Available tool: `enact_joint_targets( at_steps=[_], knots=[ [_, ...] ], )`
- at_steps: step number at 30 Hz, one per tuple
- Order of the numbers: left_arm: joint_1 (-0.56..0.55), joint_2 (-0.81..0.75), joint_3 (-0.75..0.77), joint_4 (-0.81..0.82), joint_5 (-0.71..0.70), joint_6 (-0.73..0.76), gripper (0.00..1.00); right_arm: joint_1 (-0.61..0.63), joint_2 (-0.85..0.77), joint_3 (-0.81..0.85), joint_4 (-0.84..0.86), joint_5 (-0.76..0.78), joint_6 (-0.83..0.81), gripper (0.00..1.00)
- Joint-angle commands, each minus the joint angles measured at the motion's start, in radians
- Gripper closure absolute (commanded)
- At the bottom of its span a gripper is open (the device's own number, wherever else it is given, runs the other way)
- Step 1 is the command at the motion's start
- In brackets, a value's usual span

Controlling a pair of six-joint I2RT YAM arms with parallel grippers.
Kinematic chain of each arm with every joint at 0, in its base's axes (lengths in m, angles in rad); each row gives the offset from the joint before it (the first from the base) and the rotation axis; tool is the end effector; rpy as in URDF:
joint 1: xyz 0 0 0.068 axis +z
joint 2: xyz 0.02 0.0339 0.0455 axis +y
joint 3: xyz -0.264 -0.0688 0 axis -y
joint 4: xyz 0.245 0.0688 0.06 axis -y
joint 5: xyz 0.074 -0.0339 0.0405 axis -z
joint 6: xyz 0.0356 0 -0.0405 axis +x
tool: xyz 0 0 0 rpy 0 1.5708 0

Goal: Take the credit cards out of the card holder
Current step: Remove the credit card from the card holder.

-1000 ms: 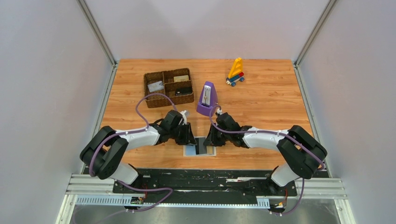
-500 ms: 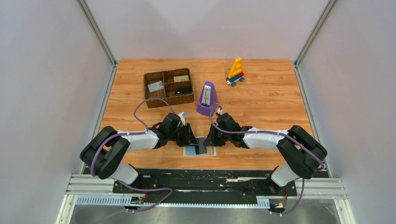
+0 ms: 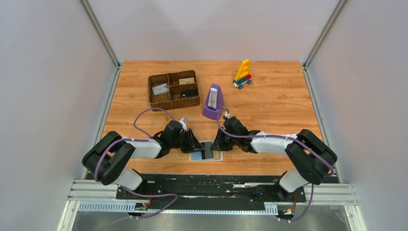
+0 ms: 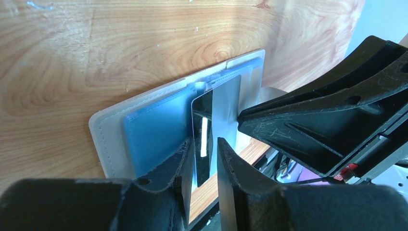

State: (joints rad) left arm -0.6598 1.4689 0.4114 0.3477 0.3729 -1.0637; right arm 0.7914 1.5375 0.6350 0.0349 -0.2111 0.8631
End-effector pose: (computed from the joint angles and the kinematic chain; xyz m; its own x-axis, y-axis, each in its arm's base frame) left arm 0.1872 -0.1616 0.1223 -0.9399 -0.3012 -0.1608 -0.0669 0.6243 -0.7783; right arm 0.1918 0.2048 0.1392 -0.9494 0.0962 -0.2989 -0.1067 0.7964 0.5953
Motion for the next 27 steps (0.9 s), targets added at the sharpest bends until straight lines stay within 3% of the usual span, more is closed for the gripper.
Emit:
enact_joint_targets(
  at_steps=[1,16,21,27],
  knots=[
    [-0.017,-0.027,-0.010,0.165,0.069,-0.065,0.71,0.001,0.016,-0.023,-0.013,0.031,-0.007,0.85],
    [-0.017,-0.095,-0.045,0.244,0.068,-0.108,1.00,0.000,0.016,-0.029,-0.007,0.028,-0.003,0.85],
    [-0.012,-0.088,-0.060,0.241,0.060,-0.113,1.00,-0.001,0.013,-0.033,-0.006,0.032,-0.004,0.85],
    [0.020,-0.164,-0.059,0.070,0.006,-0.049,1.00,-0.010,0.003,-0.044,-0.006,0.035,-0.008,0.85]
  ],
)
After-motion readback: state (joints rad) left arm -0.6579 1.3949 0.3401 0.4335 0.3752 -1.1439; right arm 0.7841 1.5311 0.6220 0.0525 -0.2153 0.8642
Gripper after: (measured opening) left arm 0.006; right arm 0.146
